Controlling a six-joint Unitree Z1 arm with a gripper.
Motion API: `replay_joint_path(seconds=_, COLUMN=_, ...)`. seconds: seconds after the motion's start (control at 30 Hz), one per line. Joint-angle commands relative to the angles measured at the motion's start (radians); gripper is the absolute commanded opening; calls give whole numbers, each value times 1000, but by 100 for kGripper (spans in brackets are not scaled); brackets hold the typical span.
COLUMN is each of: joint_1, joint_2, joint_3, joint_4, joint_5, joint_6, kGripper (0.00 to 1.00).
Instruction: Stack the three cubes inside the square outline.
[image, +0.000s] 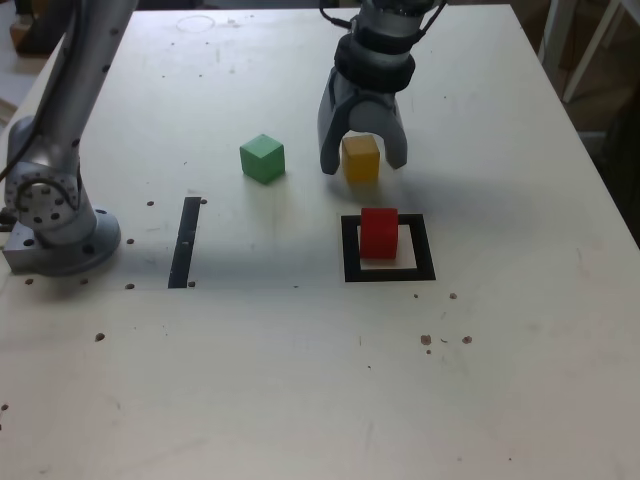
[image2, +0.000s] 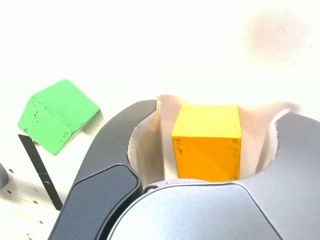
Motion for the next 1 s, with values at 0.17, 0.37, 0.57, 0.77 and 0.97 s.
replay_joint_path(seconds=0.17, joint_1=1, joint_2=-2, joint_3=-2, joint_4=1, joint_5=1, joint_6=-1, kGripper=28)
replay_joint_path(seconds=0.37, joint_1=1, joint_2=-4, joint_3=-1, joint_4=1, joint_5=0, joint_6=-1, kGripper=28)
replay_joint_path(seconds=0.57, joint_1=0, joint_2=-16, joint_3=1, joint_4=6, joint_5=0, joint_6=-1, kGripper=28)
replay_joint_path(seconds=0.77, joint_1=-39, joint_2=-78, joint_3=-7, joint_4=46, joint_5=-1, joint_6=-12, kGripper=28)
replay_joint_path(seconds=0.97, joint_1=-139, joint_2=-141, joint_3=-33, joint_4=107, joint_5=-14, joint_6=-52, kGripper=28)
